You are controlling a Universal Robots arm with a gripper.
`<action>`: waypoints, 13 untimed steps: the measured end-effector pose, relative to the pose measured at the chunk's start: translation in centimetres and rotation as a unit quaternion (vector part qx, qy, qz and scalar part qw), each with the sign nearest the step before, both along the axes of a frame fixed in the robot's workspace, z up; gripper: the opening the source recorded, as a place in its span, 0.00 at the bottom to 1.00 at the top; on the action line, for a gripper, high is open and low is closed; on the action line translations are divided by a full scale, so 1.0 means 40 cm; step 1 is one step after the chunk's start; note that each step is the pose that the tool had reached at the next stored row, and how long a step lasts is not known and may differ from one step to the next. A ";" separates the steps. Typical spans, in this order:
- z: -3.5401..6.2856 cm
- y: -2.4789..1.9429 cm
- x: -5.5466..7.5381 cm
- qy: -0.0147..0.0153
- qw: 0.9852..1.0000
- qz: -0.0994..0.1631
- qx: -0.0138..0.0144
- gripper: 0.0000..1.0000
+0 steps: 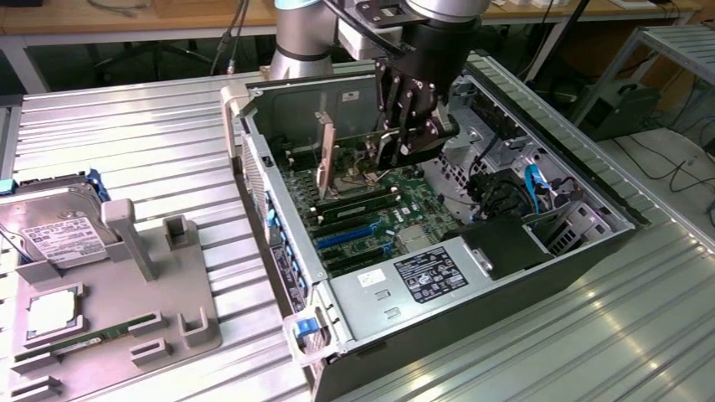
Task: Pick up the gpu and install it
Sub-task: 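Insert the gpu into the slot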
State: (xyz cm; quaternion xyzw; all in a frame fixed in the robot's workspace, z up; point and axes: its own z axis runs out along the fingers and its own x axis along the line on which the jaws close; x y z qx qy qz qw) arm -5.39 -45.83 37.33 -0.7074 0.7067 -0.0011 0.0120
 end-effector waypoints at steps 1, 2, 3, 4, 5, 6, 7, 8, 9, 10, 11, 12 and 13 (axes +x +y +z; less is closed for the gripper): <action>-0.003 0.000 0.000 0.000 1.000 -0.003 0.000 0.29; -0.006 0.000 -0.001 0.000 1.000 -0.006 0.000 0.29; -0.011 0.000 -0.001 0.000 1.000 -0.011 0.000 0.29; -0.015 0.001 -0.002 0.000 1.000 -0.014 0.000 0.29; -0.021 0.004 -0.005 0.000 1.000 -0.015 0.000 0.29; -0.025 0.006 -0.008 0.000 1.000 -0.015 0.000 0.29; -0.030 0.008 -0.012 0.000 1.000 -0.015 0.000 0.29; -0.035 0.008 -0.012 0.000 1.000 -0.016 0.000 0.29; -0.041 0.009 -0.013 0.000 1.000 -0.016 0.000 0.29; -0.046 0.009 -0.013 0.000 1.000 -0.016 -0.001 0.29; -0.052 0.010 -0.013 0.000 1.000 -0.016 -0.001 0.29; -0.057 0.010 -0.013 0.000 1.000 -0.016 -0.001 0.29; -0.067 0.010 -0.014 0.000 1.000 -0.016 -0.001 0.29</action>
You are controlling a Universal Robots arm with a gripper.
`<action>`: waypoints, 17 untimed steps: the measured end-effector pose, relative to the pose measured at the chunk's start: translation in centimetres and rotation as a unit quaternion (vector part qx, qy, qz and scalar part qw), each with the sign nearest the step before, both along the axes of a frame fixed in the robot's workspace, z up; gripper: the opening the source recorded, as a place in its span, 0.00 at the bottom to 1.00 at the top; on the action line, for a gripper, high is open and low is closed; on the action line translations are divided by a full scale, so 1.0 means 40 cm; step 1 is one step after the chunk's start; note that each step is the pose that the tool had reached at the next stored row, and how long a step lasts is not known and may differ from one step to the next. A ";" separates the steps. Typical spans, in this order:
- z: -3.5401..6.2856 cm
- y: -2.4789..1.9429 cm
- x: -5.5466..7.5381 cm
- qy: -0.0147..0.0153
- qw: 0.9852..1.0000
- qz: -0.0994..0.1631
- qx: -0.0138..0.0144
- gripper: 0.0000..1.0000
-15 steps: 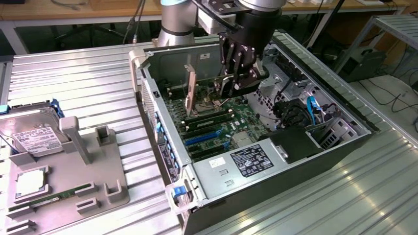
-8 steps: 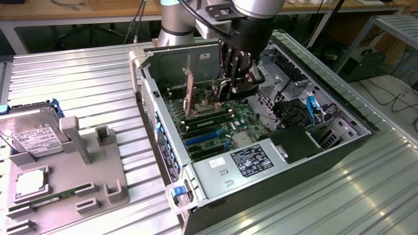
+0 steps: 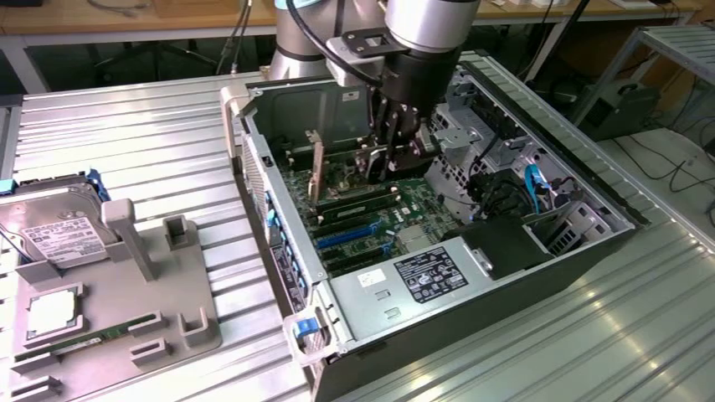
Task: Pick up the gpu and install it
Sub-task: 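Insert the gpu into the slot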
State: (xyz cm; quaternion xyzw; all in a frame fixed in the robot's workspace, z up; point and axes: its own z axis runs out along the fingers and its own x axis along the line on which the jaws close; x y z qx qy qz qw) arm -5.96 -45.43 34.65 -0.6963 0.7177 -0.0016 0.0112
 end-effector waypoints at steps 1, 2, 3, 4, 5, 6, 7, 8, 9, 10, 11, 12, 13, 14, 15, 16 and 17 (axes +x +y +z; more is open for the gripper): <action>-0.006 0.000 -0.001 0.000 1.000 0.000 0.000 0.29; -0.010 0.000 -0.001 0.000 1.000 0.001 0.000 0.29; -0.015 0.000 -0.002 0.000 1.000 0.001 0.000 0.29; -0.020 0.000 -0.003 0.000 1.000 0.001 0.000 0.29; -0.024 0.000 -0.003 0.000 1.000 0.002 0.000 0.29; -0.029 0.000 -0.004 0.000 1.000 0.002 0.000 0.29; -0.033 0.000 -0.004 0.000 1.000 0.002 0.000 0.29; -0.038 0.000 -0.005 0.000 1.000 0.003 0.000 0.29; -0.042 0.002 -0.005 0.000 1.000 0.005 0.000 0.29; -0.047 0.004 -0.005 0.000 1.000 0.007 0.000 0.29; -0.051 0.006 -0.005 0.000 1.000 0.010 0.000 0.29; -0.056 0.009 -0.005 0.000 1.000 0.012 0.000 0.29; -0.060 0.012 -0.005 0.000 1.000 0.013 0.000 0.29; -0.065 0.016 -0.005 0.000 1.000 0.014 0.000 0.29; -0.070 0.020 -0.005 0.000 1.000 0.014 0.000 0.29; -0.074 0.023 -0.005 0.000 1.000 0.014 0.000 0.29; -0.079 0.024 -0.006 0.000 1.000 0.014 0.000 0.29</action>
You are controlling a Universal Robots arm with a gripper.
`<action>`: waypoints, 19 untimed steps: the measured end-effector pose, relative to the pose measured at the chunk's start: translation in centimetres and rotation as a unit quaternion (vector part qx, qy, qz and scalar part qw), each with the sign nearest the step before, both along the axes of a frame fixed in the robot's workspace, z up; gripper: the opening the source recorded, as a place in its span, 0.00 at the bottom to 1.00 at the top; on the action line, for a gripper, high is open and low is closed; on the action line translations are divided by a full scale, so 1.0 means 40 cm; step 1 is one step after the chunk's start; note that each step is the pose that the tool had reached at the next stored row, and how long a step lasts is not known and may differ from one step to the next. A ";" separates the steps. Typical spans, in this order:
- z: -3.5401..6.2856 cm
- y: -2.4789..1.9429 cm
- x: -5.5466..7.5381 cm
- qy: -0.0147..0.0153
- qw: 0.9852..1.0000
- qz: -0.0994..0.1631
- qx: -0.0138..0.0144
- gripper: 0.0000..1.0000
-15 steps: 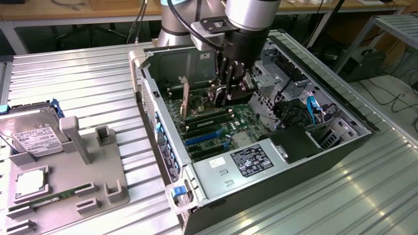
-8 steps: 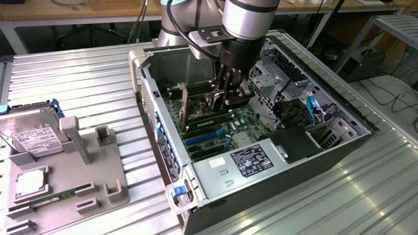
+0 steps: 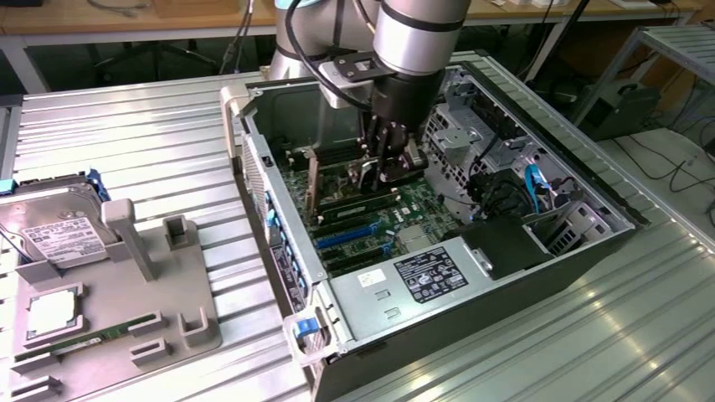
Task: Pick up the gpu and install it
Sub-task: 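Insert the gpu into the slot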
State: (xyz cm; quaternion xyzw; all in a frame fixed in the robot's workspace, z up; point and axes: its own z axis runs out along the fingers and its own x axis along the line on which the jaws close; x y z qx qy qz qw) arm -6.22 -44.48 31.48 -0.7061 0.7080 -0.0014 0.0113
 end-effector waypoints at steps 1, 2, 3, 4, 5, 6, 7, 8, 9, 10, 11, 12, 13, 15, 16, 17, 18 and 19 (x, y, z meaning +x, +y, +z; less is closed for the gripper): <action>-0.004 0.000 -0.002 0.000 1.000 0.000 0.000 0.29; -0.009 0.000 -0.003 0.001 1.000 0.000 0.000 0.29; -0.012 0.000 -0.004 0.001 1.000 0.000 0.000 0.29; -0.014 -0.001 -0.004 0.002 1.000 0.000 0.000 0.29; -0.015 -0.003 -0.005 0.003 1.000 0.000 -0.001 0.29; -0.016 -0.007 -0.005 0.003 1.000 0.000 -0.002 0.29; -0.017 -0.012 -0.005 0.003 1.000 0.000 -0.002 0.29; -0.018 -0.018 -0.005 0.003 1.000 0.000 -0.002 0.29; -0.019 -0.022 -0.005 0.003 1.000 0.000 -0.002 0.29; -0.021 -0.024 -0.007 0.003 1.000 0.000 -0.002 0.29; -0.023 -0.025 -0.009 0.003 1.000 0.000 -0.002 0.29; -0.027 -0.025 -0.013 0.003 1.000 0.000 -0.002 0.29; -0.030 -0.025 -0.016 0.003 1.000 0.000 -0.002 0.29; -0.036 -0.028 -0.016 0.004 1.000 0.000 -0.002 0.29; -0.038 -0.033 -0.016 0.004 1.000 0.000 -0.002 0.29; -0.040 -0.037 -0.016 0.004 1.000 0.000 -0.002 0.29; -0.042 -0.039 -0.016 0.004 1.000 0.000 -0.002 0.29; -0.045 -0.039 -0.016 0.004 1.000 0.000 -0.002 0.29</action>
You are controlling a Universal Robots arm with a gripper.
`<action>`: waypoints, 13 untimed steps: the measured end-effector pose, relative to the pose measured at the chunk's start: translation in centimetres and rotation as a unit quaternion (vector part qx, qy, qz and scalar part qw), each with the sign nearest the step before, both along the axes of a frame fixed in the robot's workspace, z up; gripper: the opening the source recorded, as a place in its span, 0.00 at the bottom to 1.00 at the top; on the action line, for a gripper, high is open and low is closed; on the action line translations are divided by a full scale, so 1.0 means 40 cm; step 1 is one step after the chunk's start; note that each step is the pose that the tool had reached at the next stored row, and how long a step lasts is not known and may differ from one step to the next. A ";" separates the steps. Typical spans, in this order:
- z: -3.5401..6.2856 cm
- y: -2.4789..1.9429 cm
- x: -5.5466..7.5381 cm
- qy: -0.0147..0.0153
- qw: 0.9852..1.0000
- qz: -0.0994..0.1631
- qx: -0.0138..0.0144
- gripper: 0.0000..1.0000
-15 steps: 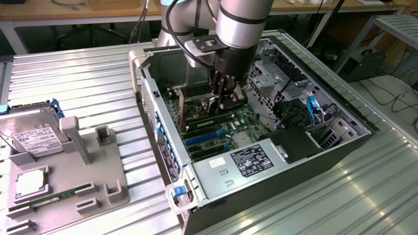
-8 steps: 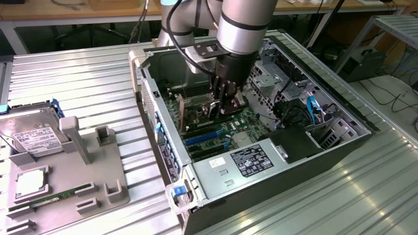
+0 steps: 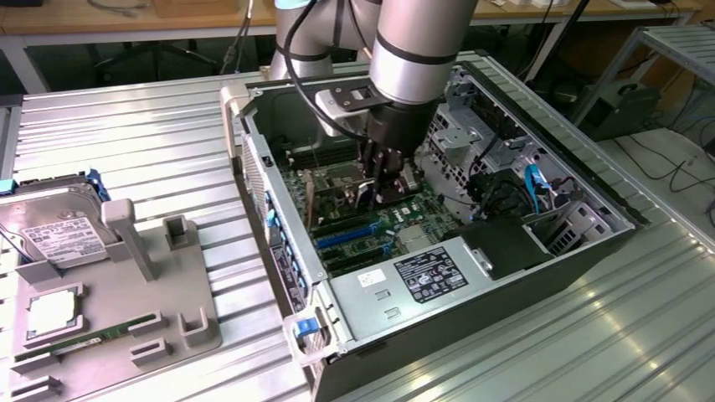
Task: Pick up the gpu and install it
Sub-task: 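Insert the gpu into the slot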
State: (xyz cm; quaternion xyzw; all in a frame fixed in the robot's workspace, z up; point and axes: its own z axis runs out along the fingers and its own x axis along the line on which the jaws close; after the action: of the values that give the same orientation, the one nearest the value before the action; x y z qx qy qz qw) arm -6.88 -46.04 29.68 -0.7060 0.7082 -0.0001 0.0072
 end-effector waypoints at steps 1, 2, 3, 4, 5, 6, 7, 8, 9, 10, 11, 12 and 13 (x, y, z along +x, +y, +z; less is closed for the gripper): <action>-0.003 0.000 -0.001 0.000 1.000 0.000 0.000 0.29; -0.006 0.000 -0.002 0.000 1.000 0.000 0.000 0.29; -0.009 0.000 -0.002 0.000 1.000 0.000 0.000 0.29; -0.013 0.001 -0.003 0.000 1.000 0.000 0.000 0.29; -0.016 0.001 -0.004 0.001 1.000 0.000 0.000 0.29; -0.020 0.002 -0.005 0.001 1.000 0.000 0.000 0.29; -0.028 0.003 -0.008 0.001 1.000 0.000 0.000 0.29; -0.035 0.003 -0.011 0.002 1.000 -0.002 0.000 0.29; -0.039 0.003 -0.012 0.003 1.000 -0.002 0.000 0.29; -0.043 0.003 -0.012 0.004 1.000 -0.002 0.000 0.29; -0.050 0.003 -0.012 0.004 1.000 -0.003 0.000 0.29; -0.054 0.003 -0.012 0.005 1.000 -0.003 0.000 0.29; -0.059 0.003 -0.012 0.005 1.000 -0.002 0.000 0.29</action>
State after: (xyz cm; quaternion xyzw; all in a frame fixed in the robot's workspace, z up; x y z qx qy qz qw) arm -7.34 -45.90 27.33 -0.7042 0.7100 0.0033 0.0036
